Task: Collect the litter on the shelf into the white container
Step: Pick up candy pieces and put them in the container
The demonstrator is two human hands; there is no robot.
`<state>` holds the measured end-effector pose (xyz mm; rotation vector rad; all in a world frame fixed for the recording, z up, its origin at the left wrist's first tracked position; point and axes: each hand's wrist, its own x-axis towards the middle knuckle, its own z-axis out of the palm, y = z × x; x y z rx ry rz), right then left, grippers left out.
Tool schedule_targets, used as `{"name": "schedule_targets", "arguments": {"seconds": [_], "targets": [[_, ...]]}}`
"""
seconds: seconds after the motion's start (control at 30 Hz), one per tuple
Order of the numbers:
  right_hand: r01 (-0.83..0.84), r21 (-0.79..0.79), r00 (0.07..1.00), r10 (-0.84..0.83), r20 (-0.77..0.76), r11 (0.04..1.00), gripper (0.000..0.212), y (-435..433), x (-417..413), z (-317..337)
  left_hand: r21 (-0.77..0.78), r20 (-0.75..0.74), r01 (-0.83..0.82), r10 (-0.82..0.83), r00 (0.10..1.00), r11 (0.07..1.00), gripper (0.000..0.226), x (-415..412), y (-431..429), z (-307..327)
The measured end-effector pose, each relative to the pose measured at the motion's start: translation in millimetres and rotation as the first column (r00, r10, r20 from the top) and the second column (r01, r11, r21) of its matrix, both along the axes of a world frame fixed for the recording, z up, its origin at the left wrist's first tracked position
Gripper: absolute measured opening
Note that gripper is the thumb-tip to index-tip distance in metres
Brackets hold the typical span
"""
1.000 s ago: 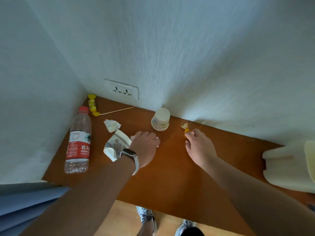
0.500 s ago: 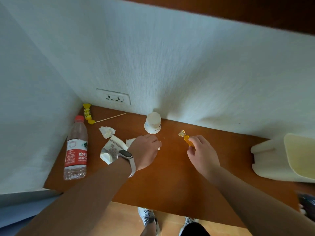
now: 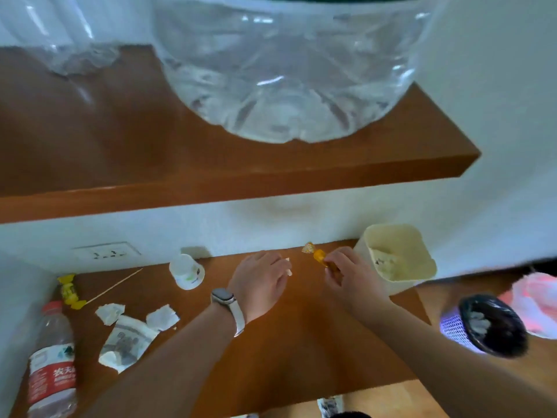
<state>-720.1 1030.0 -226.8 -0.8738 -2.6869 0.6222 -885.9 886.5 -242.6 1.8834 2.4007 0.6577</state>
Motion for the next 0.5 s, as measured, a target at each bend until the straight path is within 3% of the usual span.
{"name": "schedule_targets", "arguments": {"seconds": [0.23, 0.5], "targets": [[0.114, 0.017, 0.991, -0.112, -0.068, 0.993, 0.011, 61, 66, 13, -0.016, -0.010, 0.115, -0.115, 0.993, 0.993, 0.015, 55, 94, 21], [0.144, -0.003, 0.990, -0.144, 0.008, 0.990, 0.013, 113, 113, 2, -0.074, -0.002, 0.125, -0.125, 0.992, 0.989, 0.026, 106, 158, 16]]}}
